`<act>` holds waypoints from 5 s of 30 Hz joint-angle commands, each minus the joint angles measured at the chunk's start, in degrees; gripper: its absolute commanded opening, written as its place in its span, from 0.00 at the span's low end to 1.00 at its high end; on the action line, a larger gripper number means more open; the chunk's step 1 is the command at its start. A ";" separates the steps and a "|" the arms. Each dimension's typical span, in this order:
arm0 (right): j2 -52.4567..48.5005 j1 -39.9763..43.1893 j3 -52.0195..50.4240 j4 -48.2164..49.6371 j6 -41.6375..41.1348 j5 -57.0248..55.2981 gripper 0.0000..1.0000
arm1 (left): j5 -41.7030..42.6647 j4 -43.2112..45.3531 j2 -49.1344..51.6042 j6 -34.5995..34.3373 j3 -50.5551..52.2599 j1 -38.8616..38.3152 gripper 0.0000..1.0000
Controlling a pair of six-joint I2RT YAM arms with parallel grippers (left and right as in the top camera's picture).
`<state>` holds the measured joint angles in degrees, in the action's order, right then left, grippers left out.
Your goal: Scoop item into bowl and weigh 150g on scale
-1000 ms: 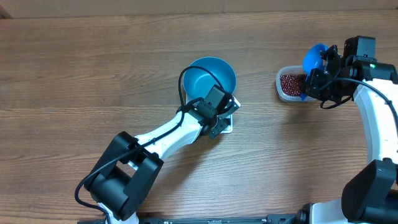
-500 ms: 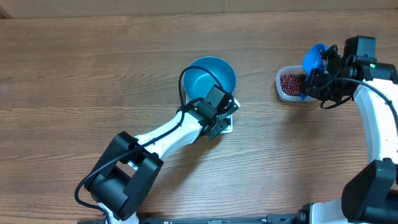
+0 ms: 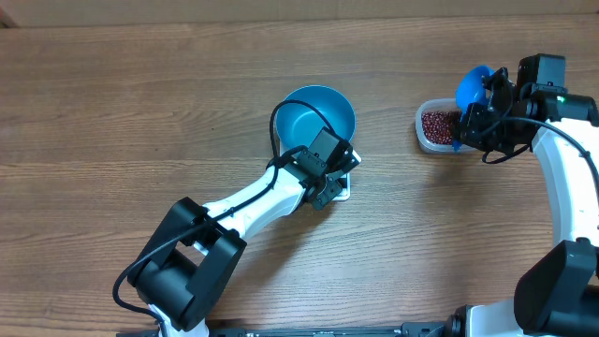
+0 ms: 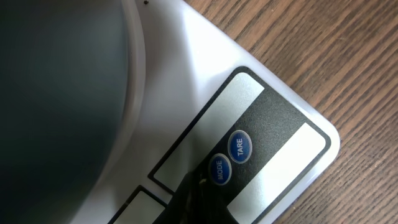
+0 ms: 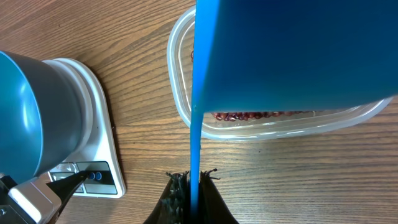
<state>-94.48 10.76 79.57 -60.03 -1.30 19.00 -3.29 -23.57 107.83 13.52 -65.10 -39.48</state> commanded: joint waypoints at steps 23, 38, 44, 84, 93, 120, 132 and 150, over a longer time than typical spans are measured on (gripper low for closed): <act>0.11 -0.20 0.26 0.35 0.00 -0.55 0.04 | 0.26 -19.74 -8.48 -2.75 -11.82 -3.02 0.04; 0.11 -0.20 0.26 0.96 -0.02 -0.57 0.04 | 0.46 -23.87 -12.41 -5.42 -11.87 1.31 0.04; 0.11 -0.20 0.26 1.11 -0.02 -0.55 0.04 | 3.21 -27.04 -6.45 -5.42 -11.87 1.36 0.04; 0.11 -0.20 0.26 2.47 -2.38 -0.52 0.04 | 18.73 -49.29 -8.00 2.99 -42.07 23.52 0.04; 0.11 -0.20 0.26 1.79 -2.36 -0.55 0.04 | 18.03 -38.71 -6.25 7.19 -25.03 7.74 0.04; 0.11 -0.20 0.26 1.07 -2.34 -0.57 0.04 | -1.68 -9.57 -0.15 6.01 -5.64 -1.31 0.04; 0.11 -0.20 0.26 0.20 -2.34 -0.55 0.04 | -1.60 -9.68 0.98 5.73 -7.34 -1.18 0.04; 0.11 -0.20 0.26 0.13 -2.36 -0.57 0.04 | -2.27 -7.91 5.05 5.31 -7.28 -0.92 0.04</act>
<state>-94.48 10.76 79.57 -60.05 -3.42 19.00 -4.60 -31.62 110.93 19.27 -71.64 -41.12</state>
